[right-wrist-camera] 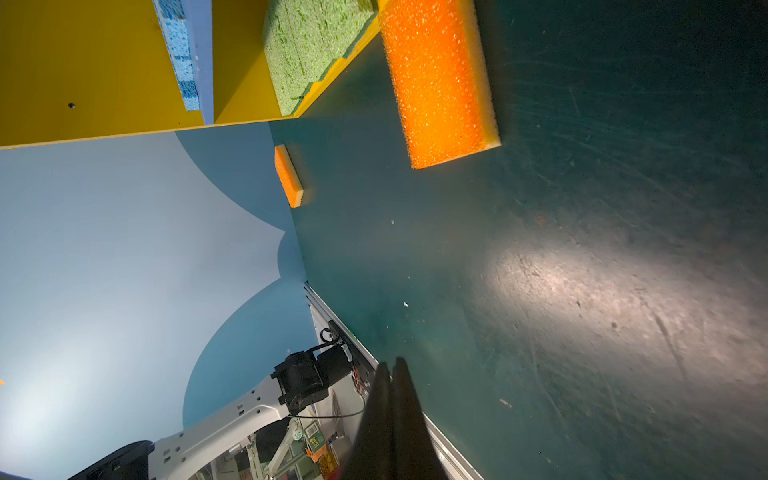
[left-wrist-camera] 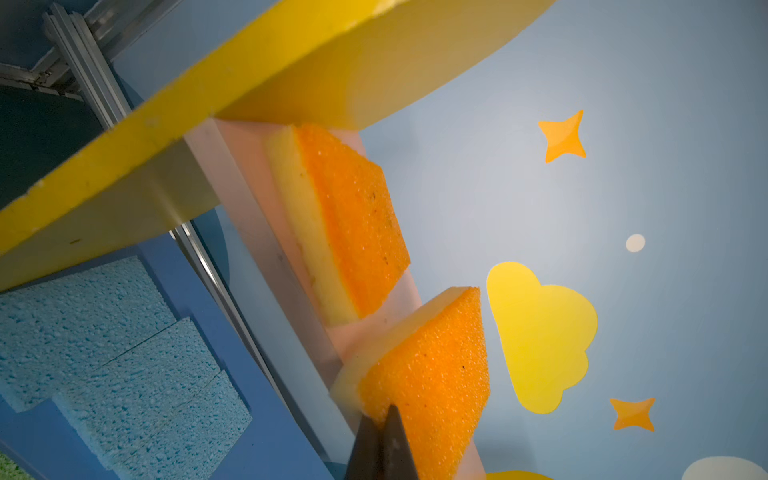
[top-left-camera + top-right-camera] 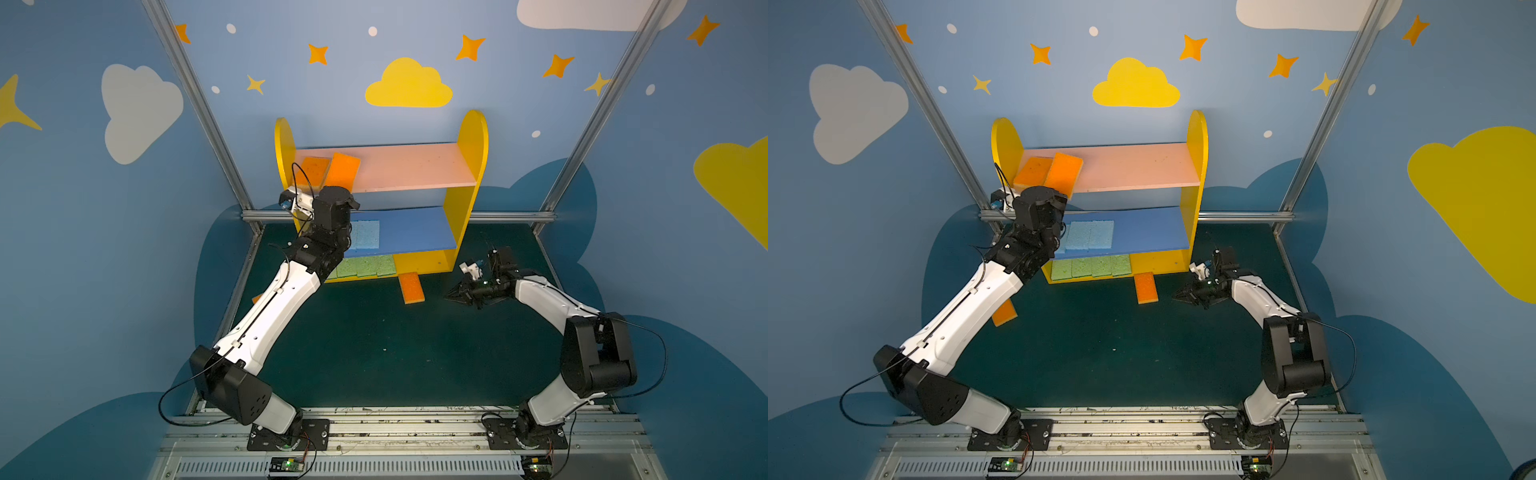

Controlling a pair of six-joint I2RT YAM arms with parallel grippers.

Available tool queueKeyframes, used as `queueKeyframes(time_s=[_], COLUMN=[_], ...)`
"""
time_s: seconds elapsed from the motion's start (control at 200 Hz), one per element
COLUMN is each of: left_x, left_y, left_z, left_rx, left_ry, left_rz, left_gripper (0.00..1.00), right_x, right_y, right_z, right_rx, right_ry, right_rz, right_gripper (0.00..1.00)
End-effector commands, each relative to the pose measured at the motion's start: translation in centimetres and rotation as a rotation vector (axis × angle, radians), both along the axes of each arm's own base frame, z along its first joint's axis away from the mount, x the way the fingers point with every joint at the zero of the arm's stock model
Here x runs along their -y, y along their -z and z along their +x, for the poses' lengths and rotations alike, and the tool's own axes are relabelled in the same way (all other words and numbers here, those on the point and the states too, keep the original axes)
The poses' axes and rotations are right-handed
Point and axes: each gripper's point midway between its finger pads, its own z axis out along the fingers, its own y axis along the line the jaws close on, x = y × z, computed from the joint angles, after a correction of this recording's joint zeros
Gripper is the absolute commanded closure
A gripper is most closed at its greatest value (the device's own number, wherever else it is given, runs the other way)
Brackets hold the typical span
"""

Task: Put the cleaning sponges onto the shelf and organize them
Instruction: 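Lift the orange sponge with the left gripper up to the pink top board, then set the orange sponge beside the first one and open the left gripper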

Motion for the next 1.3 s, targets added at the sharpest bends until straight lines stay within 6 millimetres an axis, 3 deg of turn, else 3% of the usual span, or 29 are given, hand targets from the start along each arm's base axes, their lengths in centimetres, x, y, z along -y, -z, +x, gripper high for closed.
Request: queueKeyframes(time_s=[0.0,0.526,1.011,1.156,1.291], left_x=[-0.4,-0.1,0.4,1.0,1.8], left_y=[1.0,0.1,-2.2,-3.2,-4.0], left_z=[1.0,3.6,3.0,1.5,-0.5], left_rx=[-0.035,-0.025,0.036,0.064,0.074], left_ry=[-0.005,0.011,0.064,0.092,0.117], left_rz=[-0.024,-0.04,-0.017,-0.003,0.043], left_gripper=[0.96,0.96,0.32,0.13,0.01], right_x=[-0.3,-0.3,-0.1,-0.1,0.0], right_y=[-0.5,-0.3,-0.6,-1.3,-1.8], right_z=[0.4,1.0,0.4,-0.3,-1.5], right_rx=[0.008,0.003,0.014,0.028,0.049], right_ry=[-0.005,-0.007,-0.01,-0.011,-0.01], right_rz=[-0.008,-0.01,-0.009,-0.012,-0.027], right_gripper=[0.95,0.95,0.94,0.95,0.95])
